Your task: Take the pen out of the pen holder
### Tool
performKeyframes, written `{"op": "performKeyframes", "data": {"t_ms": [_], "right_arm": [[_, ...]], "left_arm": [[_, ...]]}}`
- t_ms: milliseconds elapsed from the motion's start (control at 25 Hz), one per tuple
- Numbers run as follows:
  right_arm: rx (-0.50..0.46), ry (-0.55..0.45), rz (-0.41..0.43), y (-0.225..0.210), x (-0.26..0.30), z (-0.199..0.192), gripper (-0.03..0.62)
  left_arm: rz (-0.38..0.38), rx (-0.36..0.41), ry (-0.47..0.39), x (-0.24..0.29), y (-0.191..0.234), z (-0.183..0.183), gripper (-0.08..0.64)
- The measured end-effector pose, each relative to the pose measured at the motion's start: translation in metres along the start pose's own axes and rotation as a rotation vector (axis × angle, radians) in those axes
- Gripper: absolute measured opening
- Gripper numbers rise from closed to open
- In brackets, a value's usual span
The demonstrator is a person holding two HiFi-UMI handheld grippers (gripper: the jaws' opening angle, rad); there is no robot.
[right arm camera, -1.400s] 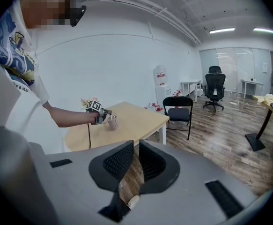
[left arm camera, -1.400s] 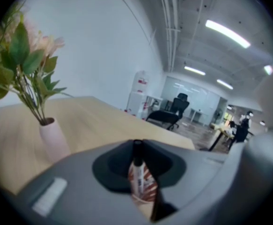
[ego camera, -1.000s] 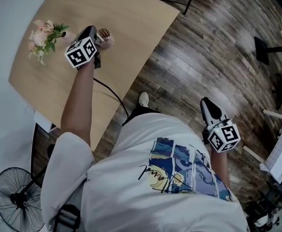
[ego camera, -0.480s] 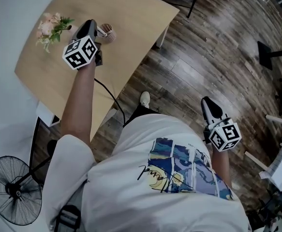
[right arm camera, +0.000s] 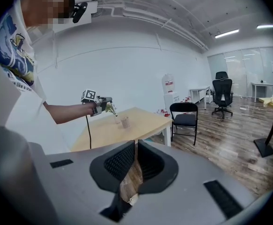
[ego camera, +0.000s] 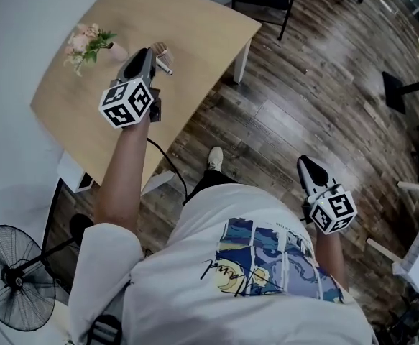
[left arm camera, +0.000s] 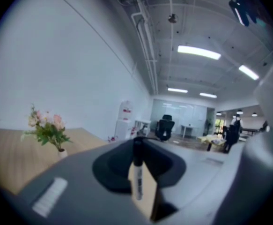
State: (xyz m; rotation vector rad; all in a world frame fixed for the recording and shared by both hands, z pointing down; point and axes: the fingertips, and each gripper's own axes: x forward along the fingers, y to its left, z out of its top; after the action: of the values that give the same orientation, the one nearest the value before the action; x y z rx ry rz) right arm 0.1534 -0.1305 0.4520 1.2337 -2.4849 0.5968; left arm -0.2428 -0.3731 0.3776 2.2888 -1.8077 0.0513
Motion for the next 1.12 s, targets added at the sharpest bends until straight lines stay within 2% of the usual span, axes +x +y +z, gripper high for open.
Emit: {"op": "performKeyframes", "data": {"t_ms": [280, 600, 880, 1120], "right_arm": [[-0.027, -0.005, 0.035, -0.001, -0.031, -0.012, 0.015], [-0.047, -0.017, 0.106, 0.011, -0.061, -0.024, 0.011], [-0.056, -0.014, 0.143, 0.022, -0.078, -0.043, 0.008], [-0.055, -0.014, 0.166, 0.026, -0.083, -0.048, 0.008]], "left_arm": [[-0.080, 0.011, 0.021, -0.060, -0.074, -0.010, 0.067], [-0.132, 0.009, 0.034, -0.126, -0.145, -0.019, 0.067], [-0.180, -0.006, 0.031, -0.174, -0.192, -0.030, 0.067], [-0.223, -0.005, 0.035, -0.195, -0.220, -0.041, 0.067]]}}
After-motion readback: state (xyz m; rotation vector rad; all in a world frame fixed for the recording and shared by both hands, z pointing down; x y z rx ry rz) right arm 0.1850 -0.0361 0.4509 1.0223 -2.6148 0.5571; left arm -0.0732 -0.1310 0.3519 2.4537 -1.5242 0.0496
